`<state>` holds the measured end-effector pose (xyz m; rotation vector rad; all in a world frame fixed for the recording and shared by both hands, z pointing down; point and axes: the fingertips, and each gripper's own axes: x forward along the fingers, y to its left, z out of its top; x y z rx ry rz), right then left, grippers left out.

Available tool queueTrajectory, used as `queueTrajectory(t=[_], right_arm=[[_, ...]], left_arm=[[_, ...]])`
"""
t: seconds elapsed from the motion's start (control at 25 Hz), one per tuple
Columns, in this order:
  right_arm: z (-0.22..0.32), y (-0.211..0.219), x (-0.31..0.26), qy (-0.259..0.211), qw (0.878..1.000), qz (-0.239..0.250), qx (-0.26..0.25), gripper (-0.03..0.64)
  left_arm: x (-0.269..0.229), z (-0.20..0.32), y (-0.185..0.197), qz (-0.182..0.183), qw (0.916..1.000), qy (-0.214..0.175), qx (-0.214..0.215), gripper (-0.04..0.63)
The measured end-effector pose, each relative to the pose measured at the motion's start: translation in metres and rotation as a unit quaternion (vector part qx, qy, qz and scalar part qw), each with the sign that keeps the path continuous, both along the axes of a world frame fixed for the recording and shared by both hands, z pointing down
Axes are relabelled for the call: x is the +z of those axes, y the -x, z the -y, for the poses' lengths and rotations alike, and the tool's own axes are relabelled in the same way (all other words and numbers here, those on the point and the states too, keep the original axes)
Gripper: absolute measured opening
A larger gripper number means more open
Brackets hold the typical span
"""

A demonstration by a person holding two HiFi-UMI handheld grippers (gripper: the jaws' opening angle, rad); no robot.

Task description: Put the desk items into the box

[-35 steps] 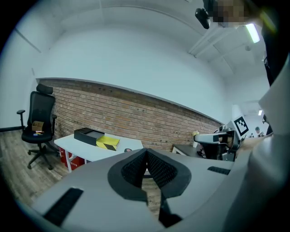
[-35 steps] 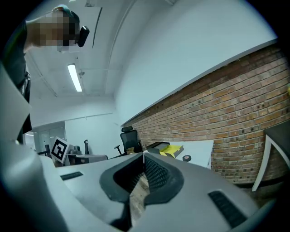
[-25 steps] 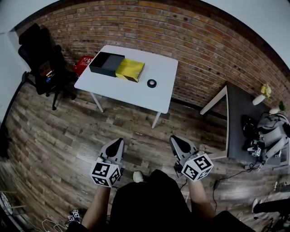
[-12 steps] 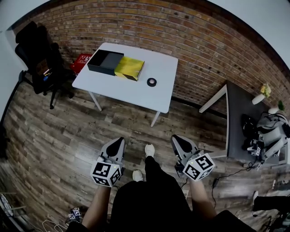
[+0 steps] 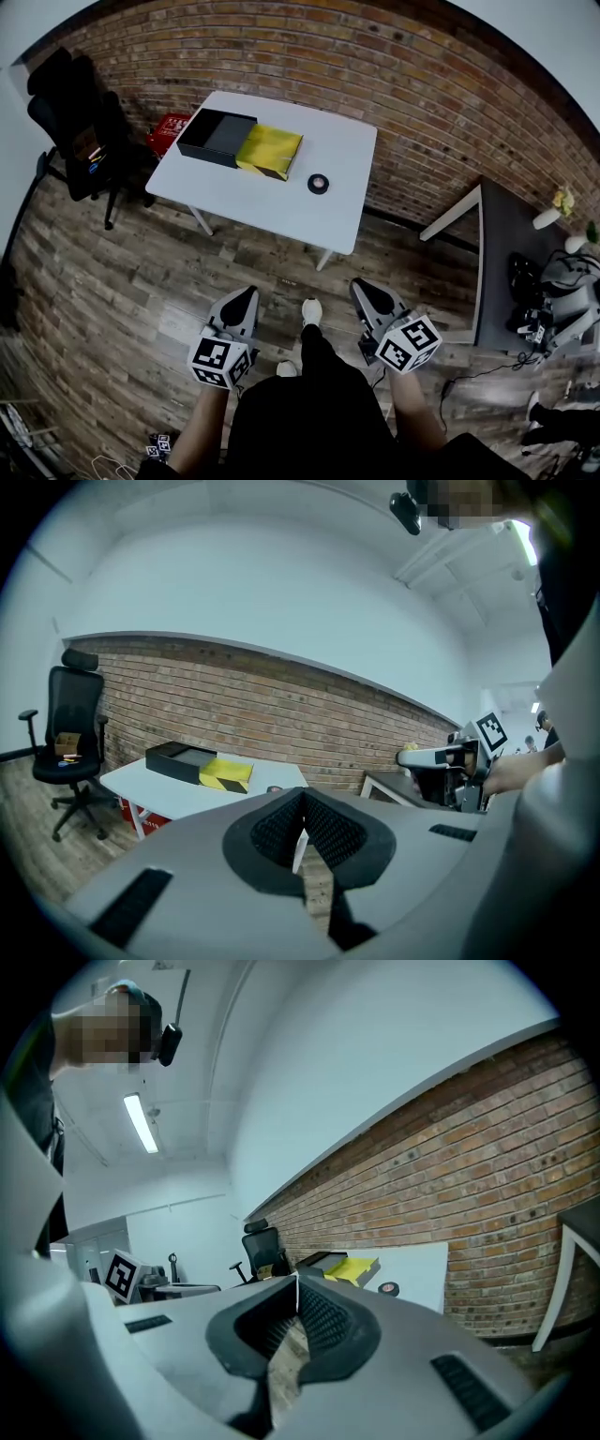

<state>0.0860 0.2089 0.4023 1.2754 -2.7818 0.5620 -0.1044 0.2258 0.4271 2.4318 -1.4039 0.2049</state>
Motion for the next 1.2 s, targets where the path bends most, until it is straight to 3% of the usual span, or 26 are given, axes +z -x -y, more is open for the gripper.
queueTrajectory(t=[0.8,1.2], right_arm=[[0.211,-0.021,0.009,0.018,0.998,-0.006,-0.054,0.021],[0.276,-0.029,0.027,0.028,0.995,-0.008,-0.097,0.021]], left_arm=[[0.002,0.187,-0.03,0.013,0.9991,0.018,-0.037,0.012],[0.012,0.249,-0.046,0.024,0.9976,0.026,-0.06,0.012]])
